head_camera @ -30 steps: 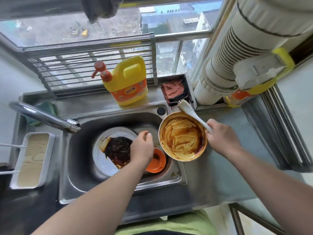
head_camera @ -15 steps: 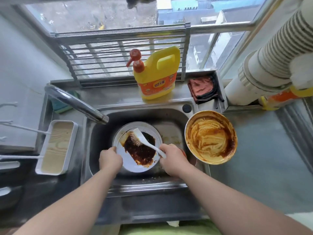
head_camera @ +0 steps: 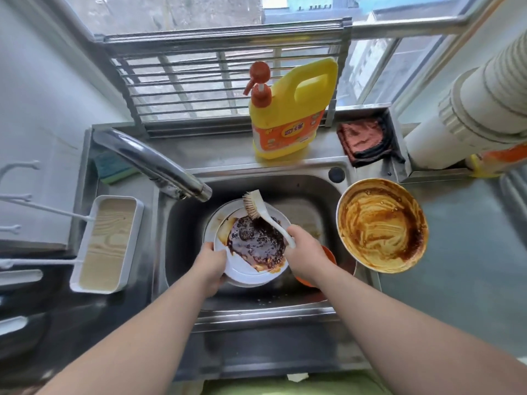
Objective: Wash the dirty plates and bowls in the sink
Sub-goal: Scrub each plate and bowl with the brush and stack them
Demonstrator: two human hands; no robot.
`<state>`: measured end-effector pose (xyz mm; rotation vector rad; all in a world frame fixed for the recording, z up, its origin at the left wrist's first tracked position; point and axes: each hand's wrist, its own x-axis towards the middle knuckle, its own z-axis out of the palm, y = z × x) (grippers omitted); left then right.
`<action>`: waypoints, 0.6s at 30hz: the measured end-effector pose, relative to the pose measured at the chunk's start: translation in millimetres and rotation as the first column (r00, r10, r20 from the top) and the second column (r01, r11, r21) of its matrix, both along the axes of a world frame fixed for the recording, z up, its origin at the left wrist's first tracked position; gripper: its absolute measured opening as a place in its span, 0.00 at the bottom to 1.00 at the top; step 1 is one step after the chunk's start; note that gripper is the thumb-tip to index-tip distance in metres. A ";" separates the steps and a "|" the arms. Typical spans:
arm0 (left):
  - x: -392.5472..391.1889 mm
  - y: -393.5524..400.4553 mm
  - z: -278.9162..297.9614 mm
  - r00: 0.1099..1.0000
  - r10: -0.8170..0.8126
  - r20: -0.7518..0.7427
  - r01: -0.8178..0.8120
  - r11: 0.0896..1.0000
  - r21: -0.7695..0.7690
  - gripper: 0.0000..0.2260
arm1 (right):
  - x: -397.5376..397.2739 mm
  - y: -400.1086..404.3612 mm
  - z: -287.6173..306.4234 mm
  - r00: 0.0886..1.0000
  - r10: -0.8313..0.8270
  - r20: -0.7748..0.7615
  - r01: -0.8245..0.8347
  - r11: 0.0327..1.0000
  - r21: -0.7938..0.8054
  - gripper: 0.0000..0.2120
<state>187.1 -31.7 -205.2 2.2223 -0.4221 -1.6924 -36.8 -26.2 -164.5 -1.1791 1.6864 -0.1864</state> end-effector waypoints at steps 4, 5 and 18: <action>10.2 8.1 22.0 0.976 0.082 -0.203 -0.097 0.993 -0.069 0.11 | -10.1 5.2 38.2 0.998 0.055 -0.022 -0.057 0.993 -0.103 0.07; 13.1 9.4 27.6 0.969 0.090 -0.232 -0.116 0.988 -0.098 0.10 | -15.9 8.2 49.6 0.993 0.101 -0.062 -0.107 0.988 -0.113 0.04; -13.6 23.5 62.8 0.729 0.546 -0.413 -0.610 0.792 -0.029 0.20 | 49.6 32.7 111.2 0.742 0.567 -0.358 -0.611 0.792 -0.011 0.14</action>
